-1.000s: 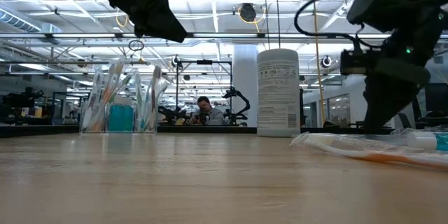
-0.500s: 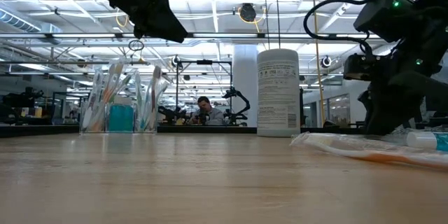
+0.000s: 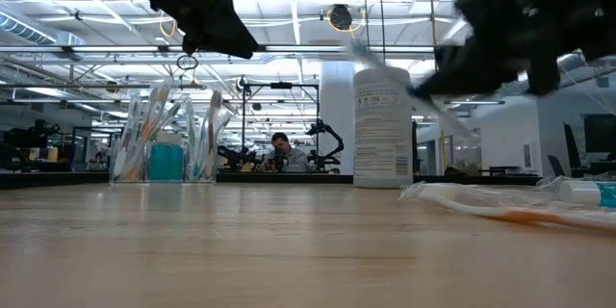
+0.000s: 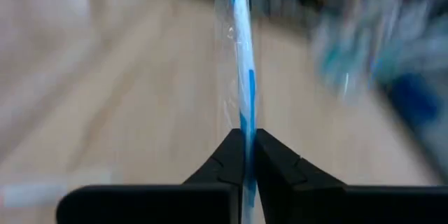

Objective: Pick & Place toothbrushing station
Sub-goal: Put the blue toothbrush into the transparent organizer

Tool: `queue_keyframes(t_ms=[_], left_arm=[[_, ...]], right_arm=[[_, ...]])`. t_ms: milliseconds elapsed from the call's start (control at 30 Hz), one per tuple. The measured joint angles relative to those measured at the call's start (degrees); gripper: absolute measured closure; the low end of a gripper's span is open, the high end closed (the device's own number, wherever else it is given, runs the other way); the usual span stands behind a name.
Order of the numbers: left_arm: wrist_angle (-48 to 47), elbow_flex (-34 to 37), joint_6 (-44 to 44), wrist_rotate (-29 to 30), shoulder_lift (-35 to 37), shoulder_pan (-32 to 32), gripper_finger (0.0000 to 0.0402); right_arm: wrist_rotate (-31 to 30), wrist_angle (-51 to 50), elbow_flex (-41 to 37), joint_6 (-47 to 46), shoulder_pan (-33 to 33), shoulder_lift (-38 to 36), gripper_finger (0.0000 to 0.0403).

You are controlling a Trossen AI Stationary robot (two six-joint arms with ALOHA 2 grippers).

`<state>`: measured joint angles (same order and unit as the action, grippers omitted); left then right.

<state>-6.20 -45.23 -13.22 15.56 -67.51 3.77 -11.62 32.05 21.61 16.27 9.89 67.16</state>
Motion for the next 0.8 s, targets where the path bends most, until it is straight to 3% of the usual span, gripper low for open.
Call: queue_keyframes(t_ms=[133, 400, 567, 667, 800], left_arm=[[0.55, 0.0, -0.45, 0.01, 0.0, 0.0, 0.0256], [1.64, 0.02, -3.24, -0.5, 0.0, 0.0, 0.0256], [0.5, 0.02, -7.04, -7.69, 0.0, -0.36, 0.0256], [-1.55, 0.02, -9.48, -11.58, 0.0, -1.48, 0.0256], [-6.03, 0.02, -13.19, -11.6, 0.0, -3.19, 0.0256]], right_arm=[[4.15, 11.15, 0.63, 11.33, 3.27, 0.19, 0.0393], [4.2, 3.54, 13.29, 27.6, 5.72, 11.99, 0.0393], [3.58, 1.52, 22.64, 37.46, 4.62, 22.64, 0.0391], [-4.61, 1.44, 28.07, 42.99, 4.38, 28.92, 0.039], [-16.45, 1.43, 33.74, 52.59, 4.25, 35.68, 0.0389]])
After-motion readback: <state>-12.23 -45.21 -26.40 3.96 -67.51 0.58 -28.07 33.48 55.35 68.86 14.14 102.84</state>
